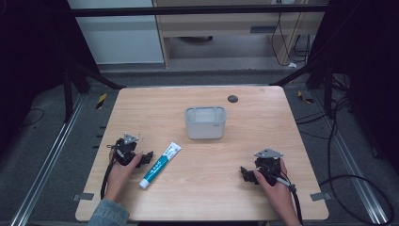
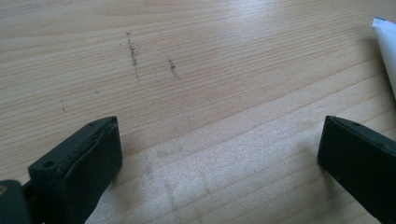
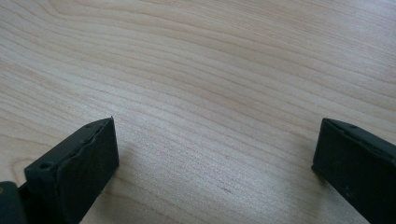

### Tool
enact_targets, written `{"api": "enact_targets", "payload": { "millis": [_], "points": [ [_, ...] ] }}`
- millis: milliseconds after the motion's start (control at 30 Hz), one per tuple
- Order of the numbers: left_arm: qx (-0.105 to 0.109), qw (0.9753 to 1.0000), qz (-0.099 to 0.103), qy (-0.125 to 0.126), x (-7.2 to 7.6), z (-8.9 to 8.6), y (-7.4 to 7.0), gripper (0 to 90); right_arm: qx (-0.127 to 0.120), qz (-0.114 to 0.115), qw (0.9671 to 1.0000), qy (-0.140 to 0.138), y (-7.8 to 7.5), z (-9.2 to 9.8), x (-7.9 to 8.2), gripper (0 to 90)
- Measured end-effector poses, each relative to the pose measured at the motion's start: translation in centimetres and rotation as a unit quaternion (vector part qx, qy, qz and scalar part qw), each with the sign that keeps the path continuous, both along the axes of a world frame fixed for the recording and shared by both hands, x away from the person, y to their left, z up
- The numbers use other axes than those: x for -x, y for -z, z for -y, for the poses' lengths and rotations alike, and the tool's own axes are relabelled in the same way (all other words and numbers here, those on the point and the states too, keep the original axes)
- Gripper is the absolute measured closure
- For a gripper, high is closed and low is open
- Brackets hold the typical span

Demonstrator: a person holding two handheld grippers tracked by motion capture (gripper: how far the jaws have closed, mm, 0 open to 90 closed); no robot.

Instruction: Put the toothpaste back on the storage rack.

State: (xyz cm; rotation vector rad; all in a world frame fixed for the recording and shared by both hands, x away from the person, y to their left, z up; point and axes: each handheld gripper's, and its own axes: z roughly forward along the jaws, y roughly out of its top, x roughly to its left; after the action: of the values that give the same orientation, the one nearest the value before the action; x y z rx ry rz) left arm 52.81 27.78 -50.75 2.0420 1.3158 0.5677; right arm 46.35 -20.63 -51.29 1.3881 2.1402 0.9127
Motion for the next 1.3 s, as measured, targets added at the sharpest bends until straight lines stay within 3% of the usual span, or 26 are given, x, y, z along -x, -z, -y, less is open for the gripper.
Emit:
{"api": "enact_targets", "payload": {
  "millis": [200,400,667,733,800,933,1300],
  "points": [
    [0.0,1.0,-0.002,-0.003,0.3,-0.1,-0.7,3.5,0.0,0.001,1.0,0.002,0.0,0.0,0.1,0.4],
    [0.0,0.9999,0.005,0.012,1.5,0.0,-2.0,3.3,0.001,0.001,1.0,0.002,0.0,0.0,0.1,0.4],
    [0.008,0.9991,0.031,0.028,3.4,0.3,-5.3,3.7,0.001,0.001,1.0,0.002,0.0,0.0,0.2,0.4],
    [0.002,0.999,0.029,0.035,3.8,0.6,-5.8,3.9,0.001,0.001,1.0,0.002,0.0,0.0,0.2,0.4],
    [-0.006,0.9984,0.025,0.051,4.1,0.9,-6.2,6.1,0.001,0.001,1.0,0.002,0.0,0.0,0.2,0.4],
    [0.0,0.9979,0.023,0.061,4.3,1.4,-6.5,5.8,0.001,0.001,1.0,0.002,0.0,0.0,0.2,0.4],
    [-0.028,0.9955,0.013,0.09,5.1,3.6,-6.7,5.9,0.0,0.001,1.0,0.002,0.0,0.1,0.2,0.4]
  ]
}}
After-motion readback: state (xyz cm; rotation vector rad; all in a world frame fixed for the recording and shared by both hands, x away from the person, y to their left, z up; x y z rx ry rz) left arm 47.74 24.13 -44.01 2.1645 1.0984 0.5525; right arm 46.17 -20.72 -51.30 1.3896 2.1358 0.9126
